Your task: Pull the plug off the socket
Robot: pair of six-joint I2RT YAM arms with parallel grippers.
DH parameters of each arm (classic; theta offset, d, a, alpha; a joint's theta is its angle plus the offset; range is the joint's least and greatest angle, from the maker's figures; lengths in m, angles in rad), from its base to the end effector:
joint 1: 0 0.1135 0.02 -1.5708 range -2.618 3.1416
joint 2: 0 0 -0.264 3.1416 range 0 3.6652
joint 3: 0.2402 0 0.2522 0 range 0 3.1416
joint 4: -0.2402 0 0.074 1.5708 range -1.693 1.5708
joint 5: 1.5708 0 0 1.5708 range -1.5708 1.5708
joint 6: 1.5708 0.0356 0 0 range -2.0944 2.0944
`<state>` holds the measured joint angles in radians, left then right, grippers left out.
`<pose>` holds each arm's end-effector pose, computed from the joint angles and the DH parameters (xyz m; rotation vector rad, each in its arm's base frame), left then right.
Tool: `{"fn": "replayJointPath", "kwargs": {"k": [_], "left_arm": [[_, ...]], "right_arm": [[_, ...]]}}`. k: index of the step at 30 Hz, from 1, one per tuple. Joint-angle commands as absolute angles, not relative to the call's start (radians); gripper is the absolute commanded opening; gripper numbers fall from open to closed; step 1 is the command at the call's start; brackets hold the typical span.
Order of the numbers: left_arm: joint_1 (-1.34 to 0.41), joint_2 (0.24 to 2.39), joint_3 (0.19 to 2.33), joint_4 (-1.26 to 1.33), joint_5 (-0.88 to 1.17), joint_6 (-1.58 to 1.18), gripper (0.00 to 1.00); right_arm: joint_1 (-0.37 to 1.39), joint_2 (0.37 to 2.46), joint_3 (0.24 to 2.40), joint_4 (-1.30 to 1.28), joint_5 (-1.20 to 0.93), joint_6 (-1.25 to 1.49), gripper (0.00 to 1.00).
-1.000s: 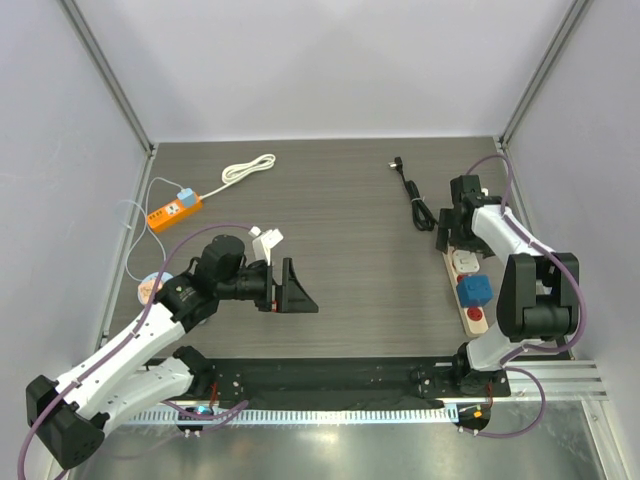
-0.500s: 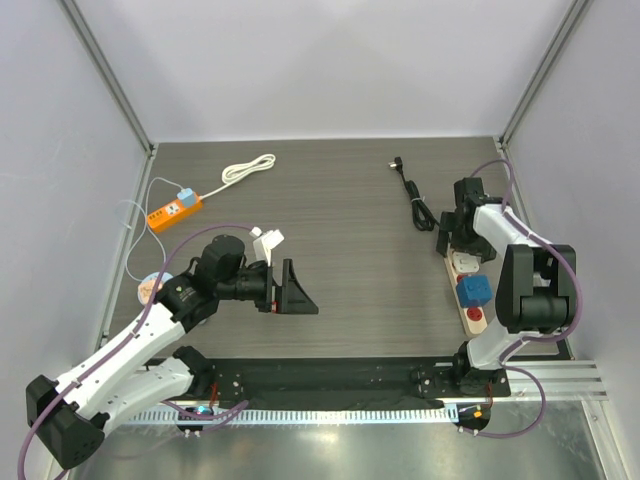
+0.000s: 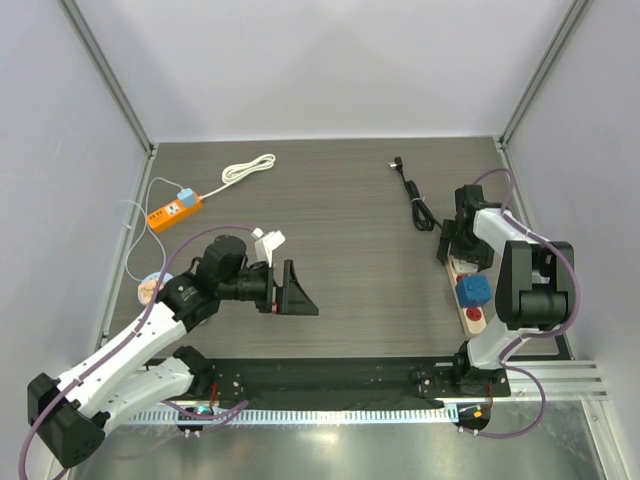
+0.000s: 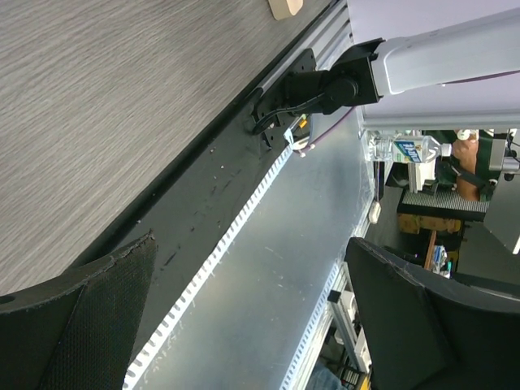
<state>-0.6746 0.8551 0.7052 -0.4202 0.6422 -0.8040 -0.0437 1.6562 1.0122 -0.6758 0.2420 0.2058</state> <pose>0.1306 -0.1317 0.2801 0.2795 2.4153 -1.4692 0.3007 -0.0217 0.1723 0.3988 2.8282 -0.3170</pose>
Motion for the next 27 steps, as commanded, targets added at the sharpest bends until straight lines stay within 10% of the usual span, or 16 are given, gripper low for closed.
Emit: {"fn": "replayJointPath", "kwargs": {"k": [1,27], "left_arm": [[-0.678,0.856,0.703,-0.393,0.681,-0.808,1.0],[-0.678,0.879,0.718,-0.443,0.661,-0.827,1.0]], "right_arm": [[-0.04,1.695,1.045,-0.635,0.16,0.294,0.79],[0.48,1.954,1.304,-0.607,0.292,0.951,0.58]]}}
